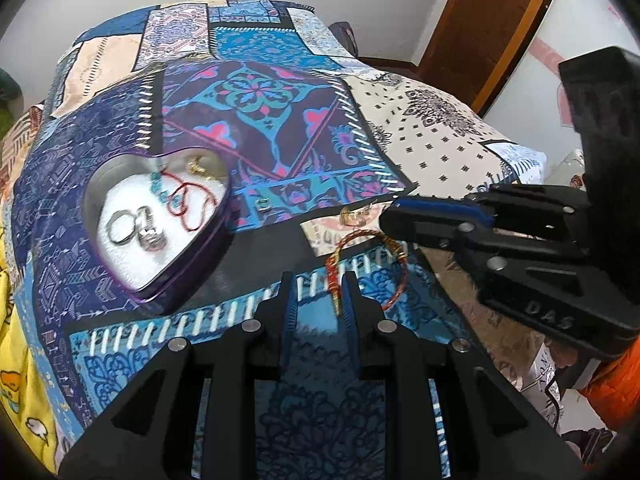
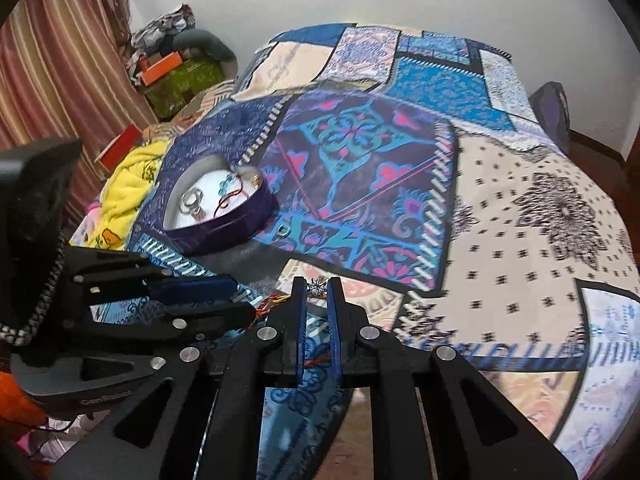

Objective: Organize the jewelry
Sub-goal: 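Close the left tool on a red beaded bracelet while the right tool grasps a small charm, then carry the red bracelet with the left tool and the charm with the right tool to the tin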

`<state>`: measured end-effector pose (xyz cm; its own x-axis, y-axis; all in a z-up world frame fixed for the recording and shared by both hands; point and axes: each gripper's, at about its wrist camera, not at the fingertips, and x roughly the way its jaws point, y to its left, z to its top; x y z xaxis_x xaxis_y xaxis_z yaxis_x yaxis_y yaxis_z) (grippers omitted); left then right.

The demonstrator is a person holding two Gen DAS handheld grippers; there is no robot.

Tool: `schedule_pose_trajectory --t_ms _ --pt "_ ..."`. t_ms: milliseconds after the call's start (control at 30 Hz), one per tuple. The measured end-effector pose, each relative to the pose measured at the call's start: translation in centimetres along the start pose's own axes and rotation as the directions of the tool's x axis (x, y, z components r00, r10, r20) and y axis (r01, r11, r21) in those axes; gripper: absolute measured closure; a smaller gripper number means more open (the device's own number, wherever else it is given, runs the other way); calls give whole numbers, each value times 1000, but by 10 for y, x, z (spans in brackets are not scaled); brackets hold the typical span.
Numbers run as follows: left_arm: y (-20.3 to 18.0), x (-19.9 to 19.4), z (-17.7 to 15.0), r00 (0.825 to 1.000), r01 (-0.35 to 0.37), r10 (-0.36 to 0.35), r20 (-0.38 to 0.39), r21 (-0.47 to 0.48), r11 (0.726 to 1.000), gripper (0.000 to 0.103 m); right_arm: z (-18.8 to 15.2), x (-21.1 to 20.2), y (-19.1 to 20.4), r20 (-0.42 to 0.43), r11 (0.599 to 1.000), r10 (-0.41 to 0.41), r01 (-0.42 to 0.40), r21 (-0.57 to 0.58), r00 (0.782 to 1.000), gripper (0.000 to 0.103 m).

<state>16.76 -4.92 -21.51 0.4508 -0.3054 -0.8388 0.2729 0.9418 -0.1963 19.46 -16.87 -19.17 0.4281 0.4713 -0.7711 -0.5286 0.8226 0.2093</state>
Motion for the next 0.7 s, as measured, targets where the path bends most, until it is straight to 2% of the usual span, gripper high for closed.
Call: schedule_pose_trajectory --t_ms 100,300,400,533,700 --pt "-8 6 2 1000 1 -1 -6 23 1000 82 0 -4 -6 11 1000 -14 13 14 1000 94" --pt "-19 26 1 998 -54 56 -18 88 995 82 -1 -5 -22 6 997 -71 71 36 997 94" --pt "-21 29 2 997 -77 79 -12 107 991 94 -5 1 -34 -25 995 -83 84 52 996 94" --pt "-20 30 4 997 -75 76 -9 106 992 96 -15 5 -38 -52 996 -67 70 61 996 94" --pt "-21 27 3 994 -106 105 9 106 989 97 -21 -1 -29 -56 999 -21 24 49 998 94"
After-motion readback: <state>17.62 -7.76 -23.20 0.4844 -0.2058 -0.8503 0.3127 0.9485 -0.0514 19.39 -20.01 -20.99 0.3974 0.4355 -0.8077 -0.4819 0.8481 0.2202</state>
